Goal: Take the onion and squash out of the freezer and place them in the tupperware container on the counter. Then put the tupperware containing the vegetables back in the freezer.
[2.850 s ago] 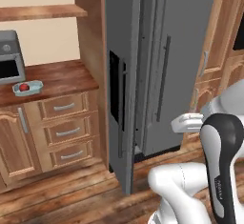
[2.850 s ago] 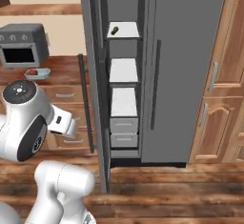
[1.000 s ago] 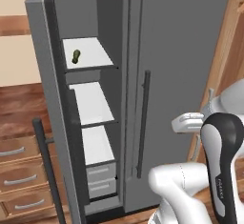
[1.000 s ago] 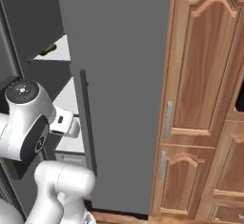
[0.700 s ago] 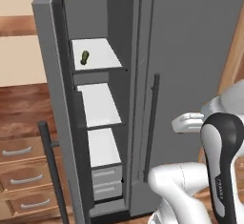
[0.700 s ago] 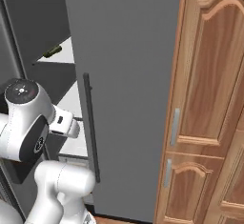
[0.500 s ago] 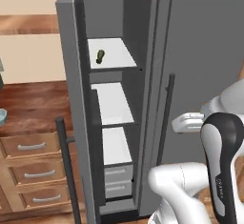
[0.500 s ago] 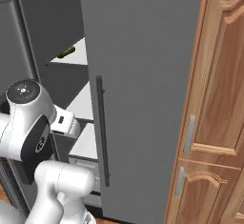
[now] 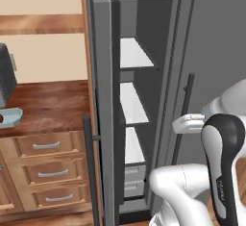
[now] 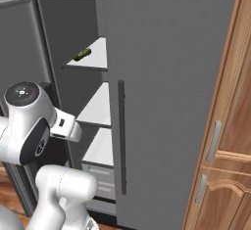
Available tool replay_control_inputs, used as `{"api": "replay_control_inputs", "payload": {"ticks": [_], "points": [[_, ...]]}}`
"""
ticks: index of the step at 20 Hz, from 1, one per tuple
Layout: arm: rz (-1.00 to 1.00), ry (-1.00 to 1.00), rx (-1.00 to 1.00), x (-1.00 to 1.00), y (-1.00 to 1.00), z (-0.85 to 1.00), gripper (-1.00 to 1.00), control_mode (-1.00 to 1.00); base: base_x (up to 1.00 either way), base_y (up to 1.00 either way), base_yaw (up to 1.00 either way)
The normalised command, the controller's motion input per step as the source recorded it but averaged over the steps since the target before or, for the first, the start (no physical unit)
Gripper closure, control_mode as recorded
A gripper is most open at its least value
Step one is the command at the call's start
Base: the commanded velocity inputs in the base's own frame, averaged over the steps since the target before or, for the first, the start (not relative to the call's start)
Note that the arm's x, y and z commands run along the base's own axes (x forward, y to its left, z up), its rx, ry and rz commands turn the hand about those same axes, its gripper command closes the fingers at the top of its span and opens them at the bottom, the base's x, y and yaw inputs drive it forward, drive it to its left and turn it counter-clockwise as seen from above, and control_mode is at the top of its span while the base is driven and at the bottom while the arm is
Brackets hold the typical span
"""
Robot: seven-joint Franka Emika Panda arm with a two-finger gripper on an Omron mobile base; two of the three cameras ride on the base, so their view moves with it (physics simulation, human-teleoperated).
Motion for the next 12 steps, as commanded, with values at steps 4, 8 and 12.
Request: {"api": "replay_control_inputs", "payload": {"ticks": [4,8,12], "points": [[0.0,0.0,0.0,0.0,0.0,0.0,-1.0,1.0,0.31,0.41,-0.09],[-0.06,0.03,0.08,0.29,0.0,0.35,-1.0,-1.0,0.0,0.0,0.0],[-0.06,0.0,0.19,0.2,0.0,0.8,-1.0,-1.0,0.0,0.0,0.0]]}}
